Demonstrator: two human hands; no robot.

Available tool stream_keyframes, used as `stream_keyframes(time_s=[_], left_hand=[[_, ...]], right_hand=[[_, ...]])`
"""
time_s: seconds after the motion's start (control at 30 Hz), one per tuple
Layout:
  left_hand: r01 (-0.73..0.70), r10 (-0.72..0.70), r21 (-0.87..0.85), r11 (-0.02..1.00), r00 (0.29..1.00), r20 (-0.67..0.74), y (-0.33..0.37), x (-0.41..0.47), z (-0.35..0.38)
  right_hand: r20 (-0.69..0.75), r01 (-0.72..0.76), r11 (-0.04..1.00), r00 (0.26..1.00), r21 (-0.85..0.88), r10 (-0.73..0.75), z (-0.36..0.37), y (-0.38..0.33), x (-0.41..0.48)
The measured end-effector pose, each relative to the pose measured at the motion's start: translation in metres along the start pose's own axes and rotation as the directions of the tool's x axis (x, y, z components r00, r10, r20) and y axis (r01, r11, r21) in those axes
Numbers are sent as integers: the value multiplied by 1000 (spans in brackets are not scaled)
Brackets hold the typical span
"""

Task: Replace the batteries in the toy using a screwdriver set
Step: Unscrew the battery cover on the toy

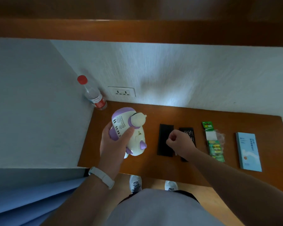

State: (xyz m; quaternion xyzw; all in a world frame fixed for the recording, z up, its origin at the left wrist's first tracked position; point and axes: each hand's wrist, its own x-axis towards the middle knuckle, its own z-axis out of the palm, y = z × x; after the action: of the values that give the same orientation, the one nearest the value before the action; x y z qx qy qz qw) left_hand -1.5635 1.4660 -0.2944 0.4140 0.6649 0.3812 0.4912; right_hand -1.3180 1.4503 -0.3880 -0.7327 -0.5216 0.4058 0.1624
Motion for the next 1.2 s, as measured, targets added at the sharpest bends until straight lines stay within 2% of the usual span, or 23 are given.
stream_keyframes(time_s=[0.17,0.3,0.4,0.57,0.7,0.83,0.93,1.07,1.2], left_hand=[[-8,9,56,998,1000,-22,-5,-4,-21],[4,-3,43,999,999,-40,-7,-2,-27],[-2,4,39,999,999,-39,-9,-1,-30],[-24,23,43,999,1000,13,-8,-2,-25],[-38,37,24,999,999,39,-4,1,-14],[-57,57,4,998,994,89,3,4,-2],[-86,96,-69,994,985,146,15,2,12],[-166,208,-188,968,951,231,36,-7,33],[-280,333,-205,938,893,304,53,-18,46]], right_hand=[[64,3,976,998,-216,11,12,11,20],[85,6,956,996,-293,19,16,12,27],[66,-8,963,997,-270,26,19,13,27],[-21,-75,993,997,-91,73,6,13,13],[-207,-71,995,975,65,83,-19,5,-8],[-252,-48,979,963,200,99,-41,-11,-35],[-223,-6,946,971,323,82,-53,-32,-55],[-129,66,898,992,435,-10,-67,-63,-75],[79,-5,704,994,710,-73,-79,-83,-87]])
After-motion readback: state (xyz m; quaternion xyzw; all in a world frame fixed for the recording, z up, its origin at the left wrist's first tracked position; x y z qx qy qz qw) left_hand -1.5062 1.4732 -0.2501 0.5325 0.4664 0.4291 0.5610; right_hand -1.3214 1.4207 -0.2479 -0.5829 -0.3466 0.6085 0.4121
